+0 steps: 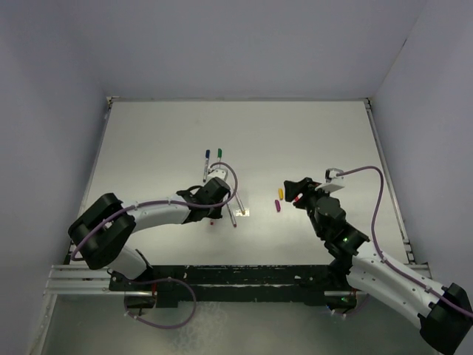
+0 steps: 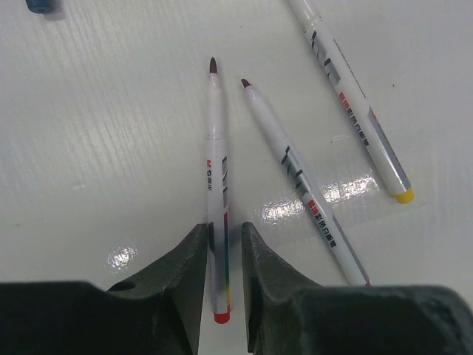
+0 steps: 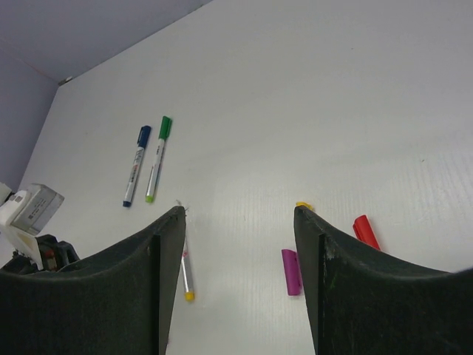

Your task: Insert the pens into the pen caps

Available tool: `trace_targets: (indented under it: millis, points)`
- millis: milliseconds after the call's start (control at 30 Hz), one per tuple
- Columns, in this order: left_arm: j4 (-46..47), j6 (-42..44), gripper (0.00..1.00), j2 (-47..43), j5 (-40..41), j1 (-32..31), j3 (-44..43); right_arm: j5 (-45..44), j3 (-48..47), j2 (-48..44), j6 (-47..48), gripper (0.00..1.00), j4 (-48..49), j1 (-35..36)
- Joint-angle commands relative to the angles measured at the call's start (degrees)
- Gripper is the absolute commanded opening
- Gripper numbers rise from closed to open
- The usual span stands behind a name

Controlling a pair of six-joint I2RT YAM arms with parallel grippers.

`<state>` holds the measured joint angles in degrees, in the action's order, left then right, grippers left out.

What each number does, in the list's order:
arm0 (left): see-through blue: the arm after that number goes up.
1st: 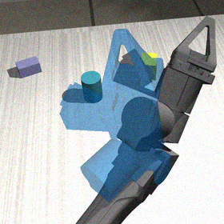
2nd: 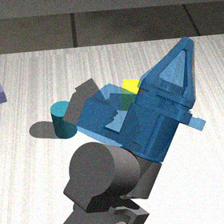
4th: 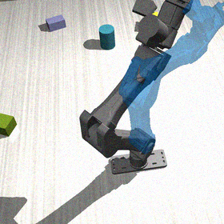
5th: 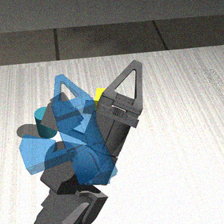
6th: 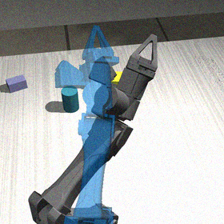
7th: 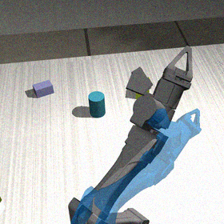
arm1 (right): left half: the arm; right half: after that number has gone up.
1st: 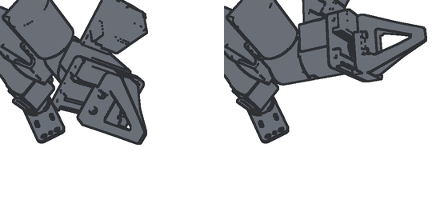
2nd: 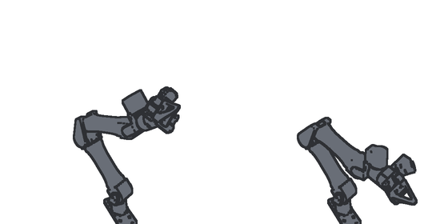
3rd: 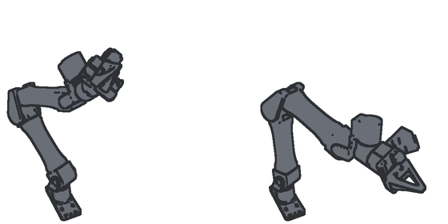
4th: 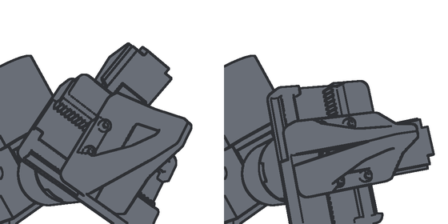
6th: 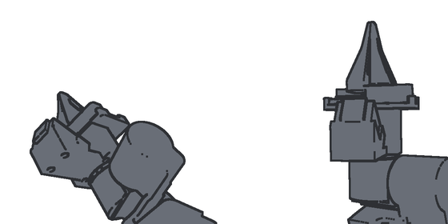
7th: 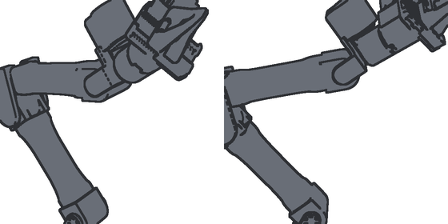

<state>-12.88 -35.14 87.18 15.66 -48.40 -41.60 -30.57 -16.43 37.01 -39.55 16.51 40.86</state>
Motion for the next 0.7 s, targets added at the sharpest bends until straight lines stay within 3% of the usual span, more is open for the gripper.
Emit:
trace_targets:
  millis: [0,200,467,667]
  points:
    - [-10.9,-3.1,0.28,3.1,-2.1,-0.3,1.7,-1.9,-1.9,-0.9,-0.6,0.63,0.7,0.1]
    - [-14.2,-4.2,0.24,7.5,-1.3,-0.4,0.1,-1.8,-2.7,-1.0,-0.3,0.63,0.1,0.1]
    - [-14.8,-6.1,0.00,9.9,-2.0,-1.7,-0.3,-2.8,-3.5,-1.7,-1.4,0.62,-2.3,0.1]
    - [-15.8,-5.5,0.00,6.5,-1.3,-2.6,-0.6,-6.7,-6.4,0.4,-1.6,0.63,-8.3,0.1]
